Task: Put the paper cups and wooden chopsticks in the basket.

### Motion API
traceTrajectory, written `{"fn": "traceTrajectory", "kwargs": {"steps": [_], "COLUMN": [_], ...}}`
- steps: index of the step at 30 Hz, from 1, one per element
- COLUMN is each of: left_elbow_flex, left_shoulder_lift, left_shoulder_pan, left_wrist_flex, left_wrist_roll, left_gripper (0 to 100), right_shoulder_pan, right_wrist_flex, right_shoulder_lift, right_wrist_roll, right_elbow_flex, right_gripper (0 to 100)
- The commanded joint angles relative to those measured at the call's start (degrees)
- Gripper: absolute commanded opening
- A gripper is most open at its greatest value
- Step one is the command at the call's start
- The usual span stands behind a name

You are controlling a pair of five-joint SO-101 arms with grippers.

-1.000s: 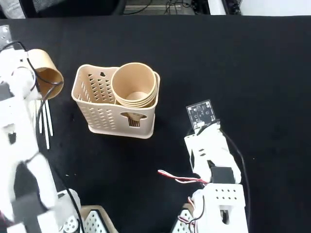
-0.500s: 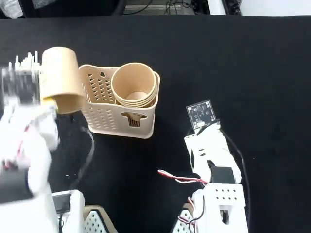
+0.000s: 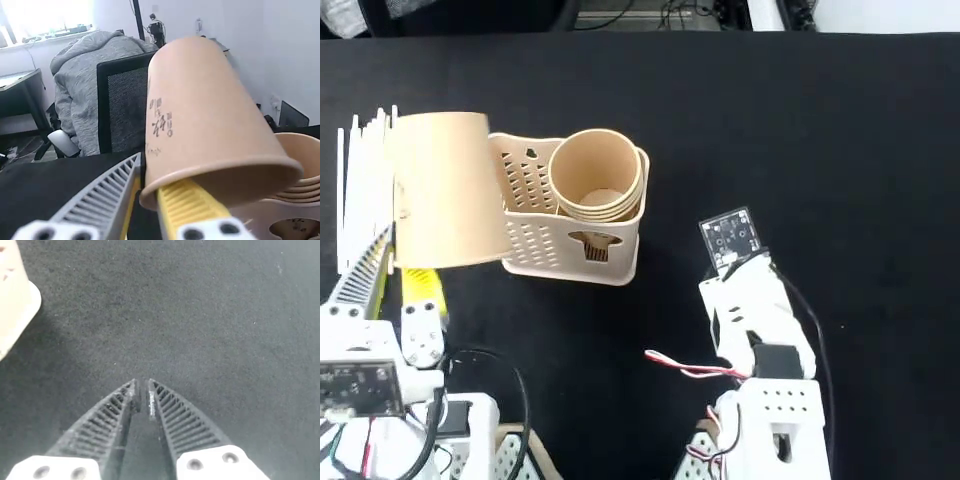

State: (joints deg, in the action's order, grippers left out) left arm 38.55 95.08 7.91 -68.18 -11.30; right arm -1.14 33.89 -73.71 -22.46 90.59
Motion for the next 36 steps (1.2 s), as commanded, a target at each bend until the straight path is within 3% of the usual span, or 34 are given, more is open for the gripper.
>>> {"fn": "traceTrajectory", "kwargs": {"steps": [1,6,11,14,22,27,32,36], "left_elbow_flex": [-1.4,-3.6,-10.9,-18.5,-43.8,-52.3,-50.8,-46.7], "left_shoulder_lift": [0.1,0.1,-2.5,-9.0,-32.0,-41.6,-45.2,-49.8], "left_shoulder_pan": [-2.9,-8.7,-10.2,-10.9,-25.2,-25.5,-25.0,-18.9], "left_wrist_flex": [0.4,-0.5,-2.5,-6.2,-23.8,-32.8,-32.7,-32.7], "left_wrist_roll": [0.4,0.5,0.5,3.6,5.5,6.5,6.5,6.5], "left_gripper": [3,3,3,3,3,3,3,3], "right_shoulder_pan": [0.9,0.7,0.7,0.7,0.6,0.6,0.6,0.6], "right_wrist_flex": [-1.0,-0.9,-0.9,-0.9,-0.8,-0.8,-0.8,-0.8], "right_shoulder_lift": [-0.2,-0.2,-0.2,-0.2,-0.2,-0.2,-0.2,-0.2], "right_wrist_roll": [-0.4,-0.4,-0.4,-0.3,-0.2,-0.2,-0.2,-0.3], "right_elbow_flex": [-0.1,0.0,0.0,0.0,0.0,0.0,0.0,0.0], "right_gripper": [4.3,4.3,4.3,4.3,4.3,4.3,4.3,4.3]}}
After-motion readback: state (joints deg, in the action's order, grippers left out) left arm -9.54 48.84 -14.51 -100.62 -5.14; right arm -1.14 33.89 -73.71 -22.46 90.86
